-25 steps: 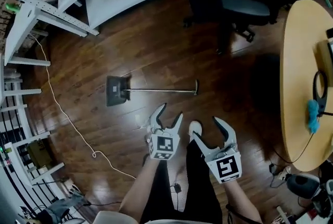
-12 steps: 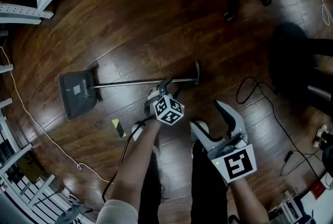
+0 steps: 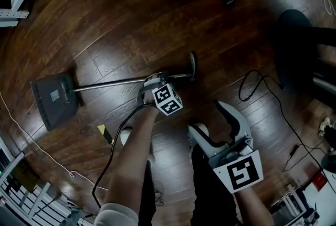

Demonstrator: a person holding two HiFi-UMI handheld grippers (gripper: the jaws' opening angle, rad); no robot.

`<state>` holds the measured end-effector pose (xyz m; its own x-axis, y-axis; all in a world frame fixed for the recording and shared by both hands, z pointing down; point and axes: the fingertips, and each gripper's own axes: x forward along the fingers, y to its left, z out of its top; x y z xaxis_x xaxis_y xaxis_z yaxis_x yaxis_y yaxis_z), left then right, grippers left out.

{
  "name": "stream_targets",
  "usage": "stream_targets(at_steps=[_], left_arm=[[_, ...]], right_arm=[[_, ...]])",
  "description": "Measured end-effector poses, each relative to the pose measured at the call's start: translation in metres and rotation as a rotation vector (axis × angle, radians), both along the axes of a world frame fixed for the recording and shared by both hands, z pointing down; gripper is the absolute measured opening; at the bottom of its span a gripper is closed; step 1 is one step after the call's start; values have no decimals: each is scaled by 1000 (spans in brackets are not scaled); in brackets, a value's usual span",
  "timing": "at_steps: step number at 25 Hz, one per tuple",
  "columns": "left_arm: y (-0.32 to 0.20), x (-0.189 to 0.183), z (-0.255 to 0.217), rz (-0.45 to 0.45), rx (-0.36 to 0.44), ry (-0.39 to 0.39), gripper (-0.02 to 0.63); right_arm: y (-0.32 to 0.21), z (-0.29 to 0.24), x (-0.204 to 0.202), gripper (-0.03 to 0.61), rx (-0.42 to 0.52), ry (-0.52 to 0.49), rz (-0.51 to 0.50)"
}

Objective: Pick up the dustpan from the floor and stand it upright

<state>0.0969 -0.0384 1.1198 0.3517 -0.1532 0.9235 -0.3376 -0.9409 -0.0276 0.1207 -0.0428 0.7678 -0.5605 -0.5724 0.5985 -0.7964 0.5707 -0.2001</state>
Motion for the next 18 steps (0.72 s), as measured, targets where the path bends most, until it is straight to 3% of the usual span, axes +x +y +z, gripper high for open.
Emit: stream_targets(at_steps=[3, 6, 15, 18], left_arm=[[-1, 1, -10, 13, 1, -12, 115], [-4, -3, -55, -20, 11, 34, 115], [-52, -35, -314, -208, 142, 258, 110], [-49, -58, -399, -246, 176, 335, 106]], right_arm=[[-2, -14, -3, 295, 14, 15, -1], [-6, -44, -15, 295, 21, 13, -13], [-30, -240, -79, 295, 140, -42, -113], [-19, -299, -103, 295, 111, 25, -206]])
